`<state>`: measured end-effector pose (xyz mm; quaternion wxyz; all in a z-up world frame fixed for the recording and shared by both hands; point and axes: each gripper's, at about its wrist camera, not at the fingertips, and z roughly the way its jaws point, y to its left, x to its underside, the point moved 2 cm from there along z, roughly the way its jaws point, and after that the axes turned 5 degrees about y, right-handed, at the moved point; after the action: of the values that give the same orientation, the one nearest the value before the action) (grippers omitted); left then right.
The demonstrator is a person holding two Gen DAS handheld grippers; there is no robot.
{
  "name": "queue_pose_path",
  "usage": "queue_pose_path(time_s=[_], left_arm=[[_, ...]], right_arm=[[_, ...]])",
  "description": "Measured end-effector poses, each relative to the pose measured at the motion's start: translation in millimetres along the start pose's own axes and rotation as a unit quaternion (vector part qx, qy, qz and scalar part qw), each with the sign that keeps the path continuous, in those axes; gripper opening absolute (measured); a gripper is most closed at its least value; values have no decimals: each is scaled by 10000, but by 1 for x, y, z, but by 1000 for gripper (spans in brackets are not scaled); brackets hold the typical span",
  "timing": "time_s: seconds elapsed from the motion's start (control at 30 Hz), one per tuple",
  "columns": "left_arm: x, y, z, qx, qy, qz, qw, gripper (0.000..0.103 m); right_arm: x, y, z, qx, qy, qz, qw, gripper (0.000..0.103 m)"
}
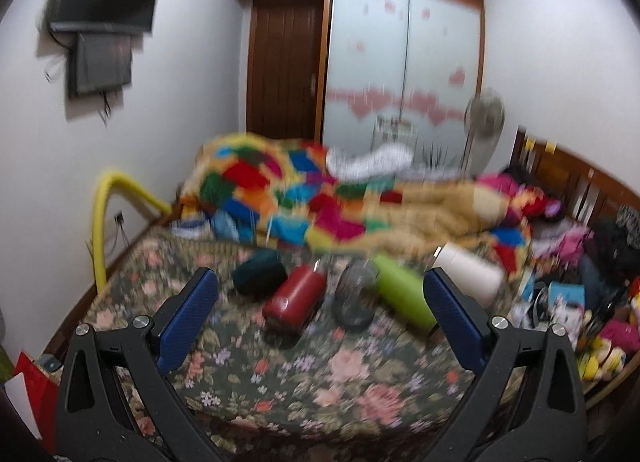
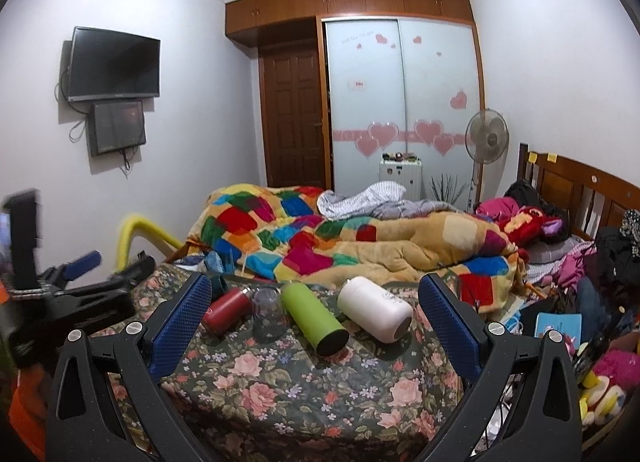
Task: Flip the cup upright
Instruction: 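Move the left tool down to the lying red cup and close on it, then lift the red cup with the left tool and rotate it base-down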
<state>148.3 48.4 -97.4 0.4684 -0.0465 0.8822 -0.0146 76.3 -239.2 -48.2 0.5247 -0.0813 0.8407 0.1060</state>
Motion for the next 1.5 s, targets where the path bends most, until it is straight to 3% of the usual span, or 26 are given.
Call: queue_pose_path(time_s=[0.1, 0.23, 0.37, 0.53, 0.8, 0.87, 0.93, 1.03, 1.5], left_arm=[[5, 11, 47, 74, 561, 58, 9984, 103], [14, 24, 120, 320, 1352, 138, 9902, 103], [24, 37, 183, 482, 2091, 177, 9765, 98], [31, 48, 234, 772, 2664, 177, 9606, 90], [27, 43, 266, 1112, 2994, 243, 9473, 88], [26, 41, 270, 1181, 3040, 316, 9448, 82], [27, 37, 276, 1163, 3143, 443, 9411, 70], [32, 33, 285, 1194, 3312, 484, 9347, 66], [40, 29, 267, 722, 2921, 558, 9520, 61]], right_arm=[[3, -5, 15, 56, 190, 23, 9998, 103], [8, -10, 35, 96, 471, 97, 9988, 103], [11, -17, 53, 160, 717, 150, 9972, 103], [17, -23, 73, 242, 956, 164, 9950, 103], [22, -25, 98, 252, 1228, 191, 9919, 103], [23, -25, 102, 251, 1275, 178, 9914, 103], [24, -24, 105, 242, 1322, 172, 9908, 103], [23, -23, 110, 217, 1368, 175, 9902, 103], [21, -22, 104, 273, 1343, 108, 9905, 103]])
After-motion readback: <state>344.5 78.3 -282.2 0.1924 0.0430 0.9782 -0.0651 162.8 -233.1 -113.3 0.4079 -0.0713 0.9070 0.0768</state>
